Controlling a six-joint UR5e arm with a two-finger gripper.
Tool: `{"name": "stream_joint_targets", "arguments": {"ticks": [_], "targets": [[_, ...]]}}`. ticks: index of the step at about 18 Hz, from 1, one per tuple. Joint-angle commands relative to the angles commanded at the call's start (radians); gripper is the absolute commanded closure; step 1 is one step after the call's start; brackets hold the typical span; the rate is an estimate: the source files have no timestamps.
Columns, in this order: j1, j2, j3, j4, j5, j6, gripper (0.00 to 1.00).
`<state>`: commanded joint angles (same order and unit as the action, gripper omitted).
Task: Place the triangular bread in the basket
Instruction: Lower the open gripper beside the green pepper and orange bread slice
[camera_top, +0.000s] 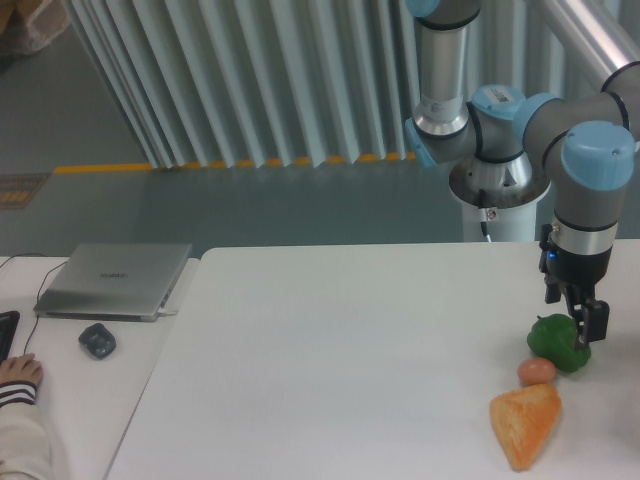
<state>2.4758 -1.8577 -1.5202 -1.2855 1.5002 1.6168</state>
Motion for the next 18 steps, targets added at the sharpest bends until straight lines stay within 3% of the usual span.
{"name": "stream_joint_targets", "arguments": {"ticks": [6,9,12,16,18], "targets": [[-0.011,0.0,-0.005,0.008,0.0,-0.003,0.0],[-0.021,0.002,-0.047,0.101,-0.002,-0.011,0.0],[-0.021,0.003,-0.063,0.121,-0.003,-0.014,0.0],[-0.037,-0.002,-0.067,0.132,-0.035,-0.176,0.0],[-0.055,-0.012,-0.074,0.214,-0.066,-0.264,0.0]]}}
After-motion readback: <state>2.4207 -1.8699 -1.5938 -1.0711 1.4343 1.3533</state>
